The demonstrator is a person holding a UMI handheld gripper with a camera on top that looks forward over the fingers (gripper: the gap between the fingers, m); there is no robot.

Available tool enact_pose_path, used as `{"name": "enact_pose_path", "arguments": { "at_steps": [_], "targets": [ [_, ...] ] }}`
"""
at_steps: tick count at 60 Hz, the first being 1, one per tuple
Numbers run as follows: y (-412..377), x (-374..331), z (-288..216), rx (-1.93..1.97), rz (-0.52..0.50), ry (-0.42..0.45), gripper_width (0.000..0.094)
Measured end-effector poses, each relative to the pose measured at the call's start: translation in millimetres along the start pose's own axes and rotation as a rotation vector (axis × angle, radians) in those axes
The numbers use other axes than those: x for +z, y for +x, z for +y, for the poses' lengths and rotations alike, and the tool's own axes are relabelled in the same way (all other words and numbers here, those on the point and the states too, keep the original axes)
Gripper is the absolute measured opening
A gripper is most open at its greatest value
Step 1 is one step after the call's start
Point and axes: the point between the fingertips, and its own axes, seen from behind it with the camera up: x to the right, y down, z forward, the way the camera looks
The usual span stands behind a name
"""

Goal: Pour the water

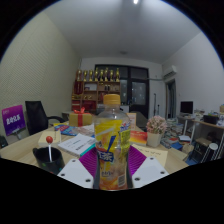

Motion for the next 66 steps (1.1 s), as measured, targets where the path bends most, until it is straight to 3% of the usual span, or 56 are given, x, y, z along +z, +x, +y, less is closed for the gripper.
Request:
{"name": "enact_pose_path", "arguments": {
  "at_steps": [5, 12, 20, 40, 66],
  "targets": [
    [26, 4, 0, 0.021, 0.007, 0.003, 0.0406],
    [2, -1, -4, 0.028, 0.012, 0.01, 0.0544],
    [6, -5, 16, 0.042, -0.03, -0.062, 0.0855],
    [9, -83, -23, 0.034, -0.009, -0.063, 0.084],
    [-36, -291, -15, 0.046, -0.098, -0.123, 0.0839]
  ]
}}
